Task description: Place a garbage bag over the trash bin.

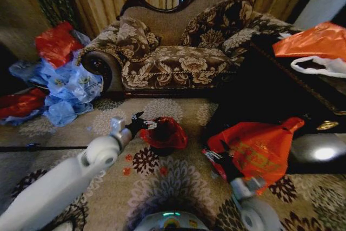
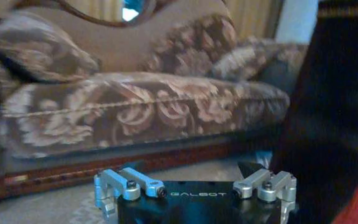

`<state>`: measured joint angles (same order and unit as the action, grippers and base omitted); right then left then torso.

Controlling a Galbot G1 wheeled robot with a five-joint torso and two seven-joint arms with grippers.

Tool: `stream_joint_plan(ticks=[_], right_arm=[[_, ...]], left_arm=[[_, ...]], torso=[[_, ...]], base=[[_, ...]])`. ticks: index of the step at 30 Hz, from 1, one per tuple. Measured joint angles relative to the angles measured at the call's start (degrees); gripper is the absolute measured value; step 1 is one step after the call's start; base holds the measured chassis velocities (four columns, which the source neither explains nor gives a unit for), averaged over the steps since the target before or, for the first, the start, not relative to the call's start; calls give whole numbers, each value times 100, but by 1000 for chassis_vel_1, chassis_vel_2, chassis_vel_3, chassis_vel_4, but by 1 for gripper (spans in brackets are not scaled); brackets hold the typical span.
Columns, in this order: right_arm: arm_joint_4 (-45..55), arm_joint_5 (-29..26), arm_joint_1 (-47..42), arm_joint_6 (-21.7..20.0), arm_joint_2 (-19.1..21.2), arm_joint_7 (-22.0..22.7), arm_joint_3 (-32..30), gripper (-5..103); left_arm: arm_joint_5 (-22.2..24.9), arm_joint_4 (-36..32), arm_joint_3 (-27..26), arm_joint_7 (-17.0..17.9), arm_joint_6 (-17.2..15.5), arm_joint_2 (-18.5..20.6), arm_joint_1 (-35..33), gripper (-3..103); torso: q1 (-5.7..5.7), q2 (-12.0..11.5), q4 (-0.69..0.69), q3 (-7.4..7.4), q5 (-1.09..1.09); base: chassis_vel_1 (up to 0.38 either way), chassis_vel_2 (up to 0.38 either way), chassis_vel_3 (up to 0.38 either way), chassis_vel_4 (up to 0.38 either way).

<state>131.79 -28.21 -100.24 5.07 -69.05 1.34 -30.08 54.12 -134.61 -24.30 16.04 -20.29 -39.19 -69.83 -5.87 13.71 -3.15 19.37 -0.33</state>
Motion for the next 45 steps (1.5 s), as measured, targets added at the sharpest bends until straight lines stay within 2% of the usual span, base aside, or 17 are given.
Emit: stream_joint_plan(ticks=[1,3,6,7,9,11,12,14,16,17,19,21,24,28,31,35,45], right_arm=[[0,0,0,0,0,0,0,100],[101,247,-66,100,-141,3,-40,100],[100,718,-83,255,-358,17,-119,100],[100,718,-83,255,-358,17,-119,100],[128,1137,-71,267,-630,49,-139,100],[220,1610,-75,264,-934,95,-63,100],[220,1610,-75,264,-934,95,-63,100],[257,2144,-59,236,-1284,234,74,100],[262,2252,-56,231,-1373,266,110,100],[289,2409,-55,211,-1570,302,233,100],[350,2480,-106,233,-1769,177,452,100],[355,2495,-124,243,-1791,129,501,100],[364,2595,-245,306,-1840,-435,806,100],[356,2627,-238,222,-1789,-451,811,100],[386,2636,-212,210,-1696,-409,706,100],[555,2422,-186,32,-1638,-278,682,100],[595,2450,-266,-14,-1789,-289,763,100]], left_arm=[[0,0,0,0,0,0,0,100],[-223,-304,-677,-150,66,-376,-828,100],[-953,-591,-1339,-486,290,-1056,-1929,100],[-953,-591,-1339,-486,290,-1056,-1929,100],[-1503,-722,-1513,-699,467,-1615,-2551,100],[-2083,-863,-1544,-899,693,-2384,-3163,100],[-2083,-863,-1544,-899,693,-2384,-3163,100],[-2754,-926,-1326,-1064,935,-3230,-3714,100],[-2897,-927,-1255,-1100,995,-3377,-3817,100],[-3275,-928,-1028,-1188,1159,-3780,-4117,100],[-3691,-927,-794,-1276,1366,-4173,-4419,100],[-3758,-926,-763,-1291,1408,-4221,-4464,100],[-4104,-909,-678,-1444,1815,-4371,-4696,100],[-4067,-900,-780,-1529,1989,-4305,-4699,100],[-3744,-890,-1030,-1604,2094,-4201,-4692,100],[-3288,-881,-1411,-1610,2002,-4018,-4694,100],[-2849,-873,-1968,-1702,2004,-3716,-4488,100]], torso=[[0,0,0,0,0],[0,0,4,0,-16],[0,0,2,1,-11],[0,0,2,1,-11],[-1,0,2,1,-2],[0,0,3,1,-13],[0,0,3,1,-13],[0,0,4,0,-8],[0,0,2,0,-7],[-1,0,3,1,-6],[-1,0,3,1,-8],[-1,0,2,1,-8],[-1,0,2,1,-8],[-1,0,1,2,-9],[-1,0,1,2,-9],[-1,0,2,2,-10],[-2,0,2,2,-9]], base=[[0,0,0,0],[0,0,0,0],[0,0,0,0],[0,0,0,0],[0,0,0,0],[0,0,0,0],[0,0,0,0],[0,0,0,0],[0,0,0,0],[0,0,0,0],[0,0,0,0],[0,0,0,0],[0,0,0,0],[0,0,0,0],[0,0,0,0],[0,0,0,0],[0,0,0,0]])
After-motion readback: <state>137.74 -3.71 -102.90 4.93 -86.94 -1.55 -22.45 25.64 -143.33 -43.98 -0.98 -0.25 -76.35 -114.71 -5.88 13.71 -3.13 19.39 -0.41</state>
